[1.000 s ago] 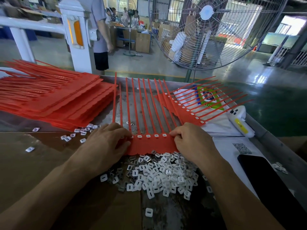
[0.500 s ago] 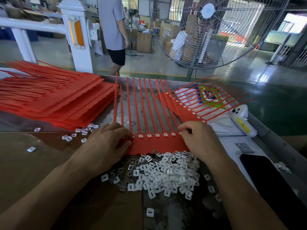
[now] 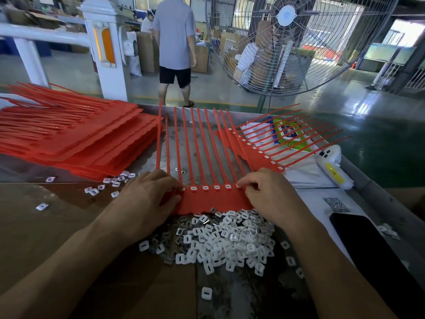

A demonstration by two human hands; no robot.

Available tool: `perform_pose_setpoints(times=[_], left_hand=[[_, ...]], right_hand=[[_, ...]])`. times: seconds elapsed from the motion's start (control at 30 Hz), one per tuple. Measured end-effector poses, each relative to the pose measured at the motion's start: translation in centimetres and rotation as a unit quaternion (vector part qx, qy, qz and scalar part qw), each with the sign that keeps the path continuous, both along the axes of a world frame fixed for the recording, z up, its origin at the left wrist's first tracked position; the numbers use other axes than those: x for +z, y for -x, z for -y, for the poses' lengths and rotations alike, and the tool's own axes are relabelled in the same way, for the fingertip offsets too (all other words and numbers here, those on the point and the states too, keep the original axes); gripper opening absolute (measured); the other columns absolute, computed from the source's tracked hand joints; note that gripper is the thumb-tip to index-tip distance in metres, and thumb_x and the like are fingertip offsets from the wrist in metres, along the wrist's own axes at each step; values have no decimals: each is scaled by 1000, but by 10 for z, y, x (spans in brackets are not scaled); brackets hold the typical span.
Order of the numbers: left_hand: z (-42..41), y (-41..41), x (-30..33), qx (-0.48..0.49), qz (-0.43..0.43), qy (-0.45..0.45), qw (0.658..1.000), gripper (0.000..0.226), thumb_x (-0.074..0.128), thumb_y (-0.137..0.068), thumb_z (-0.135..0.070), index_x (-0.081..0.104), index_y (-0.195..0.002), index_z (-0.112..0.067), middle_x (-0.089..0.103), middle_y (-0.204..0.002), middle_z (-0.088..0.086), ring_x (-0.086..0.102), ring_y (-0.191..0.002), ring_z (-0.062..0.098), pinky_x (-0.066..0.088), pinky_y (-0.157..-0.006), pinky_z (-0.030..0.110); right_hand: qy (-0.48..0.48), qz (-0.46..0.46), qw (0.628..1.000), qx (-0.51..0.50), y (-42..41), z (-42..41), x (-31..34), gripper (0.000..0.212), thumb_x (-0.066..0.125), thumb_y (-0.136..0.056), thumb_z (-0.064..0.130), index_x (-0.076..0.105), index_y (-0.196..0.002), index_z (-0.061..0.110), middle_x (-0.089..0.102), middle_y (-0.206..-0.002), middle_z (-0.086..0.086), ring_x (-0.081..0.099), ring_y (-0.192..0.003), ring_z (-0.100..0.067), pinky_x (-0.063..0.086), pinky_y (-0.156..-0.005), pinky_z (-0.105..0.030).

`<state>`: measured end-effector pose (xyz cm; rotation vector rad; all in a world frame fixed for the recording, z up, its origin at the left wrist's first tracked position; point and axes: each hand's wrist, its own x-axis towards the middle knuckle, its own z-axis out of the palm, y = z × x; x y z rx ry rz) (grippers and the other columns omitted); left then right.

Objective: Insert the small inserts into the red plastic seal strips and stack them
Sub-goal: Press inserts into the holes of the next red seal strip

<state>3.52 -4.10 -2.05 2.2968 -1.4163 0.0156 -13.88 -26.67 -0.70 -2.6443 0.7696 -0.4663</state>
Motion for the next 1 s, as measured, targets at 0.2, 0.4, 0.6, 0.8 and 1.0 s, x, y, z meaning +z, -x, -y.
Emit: perform_pose_setpoints(times=[0.2, 0.4, 0.6, 0.8, 1.0], left_hand=[[0, 0, 1, -1, -3, 0, 1000, 41, 48, -95, -50, 59, -133, -38, 53, -126, -18, 47, -119, 6, 43, -108, 38], [-1, 0, 2, -3, -7, -5, 1000, 41, 47, -95, -49, 59, -133, -38, 52, -127, -18, 47, -119, 6, 44, -107, 39], [-1, 1, 2, -6, -2, 7, 1000, 36, 52, -97, -45, 61, -131, -36, 55, -127, -16, 50, -120, 9, 45, -107, 40], [-1, 0, 2, -4, -3, 5, 1000, 38, 51, -96, -47, 61, -131, -37, 54, -127, -17, 49, -120, 8, 45, -106, 40], [-1, 0, 2, -6, -9, 5, 1000, 37, 53, -96, -46, 61, -131, -38, 54, -127, -18, 49, -120, 7, 44, -107, 39]], right_hand=[[-10, 26, 1000, -9, -4, -1, -5, 18, 63, -99, 26, 77, -111, 31, 66, -107, 11, 60, -96, -7, 52, -86, -31], [9, 43, 999, -17, -11, -5, -4, 12, 67, -97, 21, 78, -98, 26, 69, -100, 7, 64, -91, -11, 56, -83, -37], [-26, 27, 999, 2, -7, 2, -1, 19, 64, -94, 13, 77, -94, 25, 71, -98, 6, 65, -89, -11, 57, -82, -40], [-58, 13, 998, 24, -6, 8, 3, 19, 67, -92, 12, 78, -92, 28, 70, -94, 8, 64, -87, -6, 55, -77, -30], [-118, 17, 993, 20, -6, 11, 0, 16, 66, -91, 15, 71, -88, 30, 70, -88, 10, 64, -83, -6, 48, -67, -25]])
